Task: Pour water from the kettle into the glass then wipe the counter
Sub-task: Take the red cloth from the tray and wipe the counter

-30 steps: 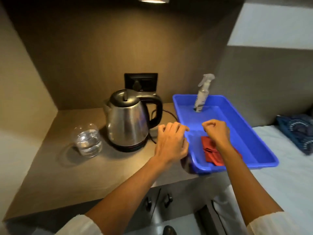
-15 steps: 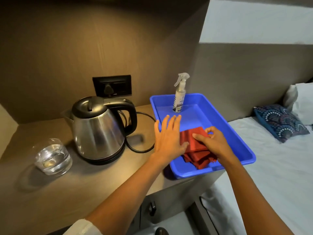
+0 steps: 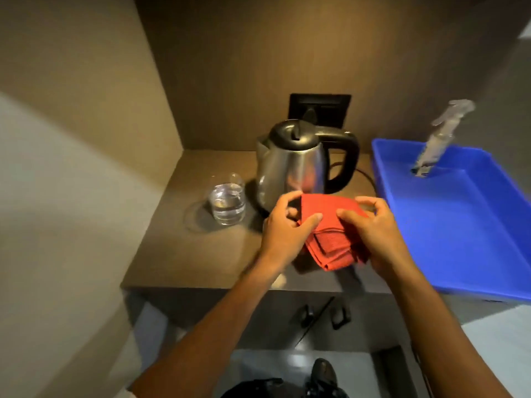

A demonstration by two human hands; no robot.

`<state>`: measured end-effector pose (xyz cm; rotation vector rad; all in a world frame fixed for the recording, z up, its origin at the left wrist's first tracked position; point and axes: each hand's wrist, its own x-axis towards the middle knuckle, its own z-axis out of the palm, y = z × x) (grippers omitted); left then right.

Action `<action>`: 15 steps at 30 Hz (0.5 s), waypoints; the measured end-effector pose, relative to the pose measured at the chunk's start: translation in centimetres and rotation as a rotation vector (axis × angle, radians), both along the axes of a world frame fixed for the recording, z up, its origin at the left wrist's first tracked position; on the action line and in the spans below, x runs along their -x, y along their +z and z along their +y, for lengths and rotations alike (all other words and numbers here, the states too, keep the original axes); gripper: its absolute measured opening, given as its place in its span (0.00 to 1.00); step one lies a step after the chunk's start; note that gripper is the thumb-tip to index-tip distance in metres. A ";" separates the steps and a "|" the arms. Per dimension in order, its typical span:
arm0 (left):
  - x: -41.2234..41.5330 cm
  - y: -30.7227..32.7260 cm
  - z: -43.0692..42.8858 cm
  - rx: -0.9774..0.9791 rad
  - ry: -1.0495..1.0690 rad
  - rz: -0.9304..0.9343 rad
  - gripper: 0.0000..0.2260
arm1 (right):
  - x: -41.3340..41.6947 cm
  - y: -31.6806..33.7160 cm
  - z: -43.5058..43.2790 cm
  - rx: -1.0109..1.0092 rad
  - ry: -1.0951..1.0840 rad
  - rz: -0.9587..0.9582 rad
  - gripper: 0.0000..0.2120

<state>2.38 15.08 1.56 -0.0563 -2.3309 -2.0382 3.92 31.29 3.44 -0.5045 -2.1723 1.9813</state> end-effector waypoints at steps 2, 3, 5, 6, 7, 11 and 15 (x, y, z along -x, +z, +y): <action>-0.8 -1.1 -2.1 0.168 0.008 -0.029 0.23 | -0.4 -1.4 -1.7 -0.326 0.040 -0.015 0.21; -1.4 -1.8 -3.2 0.300 0.043 0.025 0.22 | -0.6 -2.2 -2.4 -0.518 0.064 -0.018 0.20; -2.6 -3.1 -5.6 0.508 0.206 0.274 0.18 | -1.4 -3.7 -3.6 -0.798 0.124 0.066 0.18; -2.9 -3.6 -6.9 0.558 0.297 0.393 0.16 | -1.7 -4.3 -4.1 -0.878 0.169 0.114 0.19; -3.0 -3.9 -8.0 0.577 0.376 0.468 0.15 | -1.8 -4.8 -4.4 -0.951 0.226 0.136 0.22; -0.9 -4.7 -11.5 0.537 0.526 0.390 0.26 | -2.1 -7.0 -5.4 -1.248 0.432 0.051 0.30; 2.5 -4.5 -13.0 0.471 0.387 0.116 0.44 | -2.2 -7.5 -7.0 -1.270 0.383 0.036 0.32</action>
